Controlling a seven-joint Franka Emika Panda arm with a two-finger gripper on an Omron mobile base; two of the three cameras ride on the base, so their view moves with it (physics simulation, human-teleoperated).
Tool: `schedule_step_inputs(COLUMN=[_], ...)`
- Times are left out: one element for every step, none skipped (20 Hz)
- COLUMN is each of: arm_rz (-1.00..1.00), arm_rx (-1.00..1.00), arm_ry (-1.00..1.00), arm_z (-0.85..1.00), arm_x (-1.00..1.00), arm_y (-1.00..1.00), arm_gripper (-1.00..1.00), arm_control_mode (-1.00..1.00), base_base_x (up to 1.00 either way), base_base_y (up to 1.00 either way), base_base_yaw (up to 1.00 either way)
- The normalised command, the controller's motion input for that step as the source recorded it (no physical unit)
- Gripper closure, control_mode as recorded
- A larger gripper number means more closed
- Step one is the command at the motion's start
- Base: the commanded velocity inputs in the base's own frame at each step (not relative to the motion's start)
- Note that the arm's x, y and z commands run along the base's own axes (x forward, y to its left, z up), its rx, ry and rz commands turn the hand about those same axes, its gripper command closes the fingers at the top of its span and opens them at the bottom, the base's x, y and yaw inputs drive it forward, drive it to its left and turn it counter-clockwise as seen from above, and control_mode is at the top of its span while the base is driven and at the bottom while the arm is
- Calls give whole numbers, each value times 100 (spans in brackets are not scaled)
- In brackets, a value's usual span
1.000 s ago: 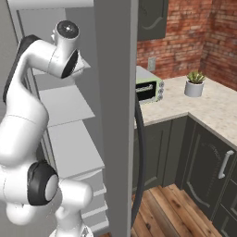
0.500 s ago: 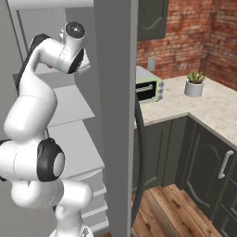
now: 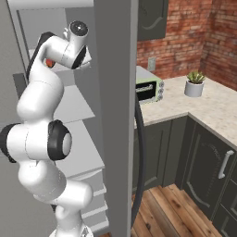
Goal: Take the orange and broccoli from the second highest rack and move them to the highest rack where the squash and sweet potato are located, to maximize freezer space. Close the freezer door after rearranging.
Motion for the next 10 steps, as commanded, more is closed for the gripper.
schedule_step_inputs(arm_rz=[0, 0, 0, 0, 0, 0, 0, 0, 0, 0], arm_rx=[0, 0, 0, 0, 0, 0, 0, 0, 0, -1], arm_ry=[0, 0, 0, 0, 0, 0, 0, 0, 0, 0], arm_z=[-6, -7, -6, -8, -8, -10, -11, -12, -14, -15], arm_x=[50, 48, 48, 46, 46, 45, 46, 45, 45, 46], arm_y=[20, 19, 20, 21, 25, 26, 28, 30, 31, 34], arm_gripper=[100, 100, 100, 100, 100, 100, 100, 100, 100, 100], arm_control_mode=[-100, -100, -100, -100, -100, -100, -100, -100, -100, -100], base_base_x=[0, 0, 0, 0, 0, 0, 0, 0, 0, 0], base_base_y=[0, 0, 0, 0, 0, 0, 0, 0, 0, 0], base_base_yaw=[0, 0, 0, 0, 0, 0, 0, 0, 0, 0])
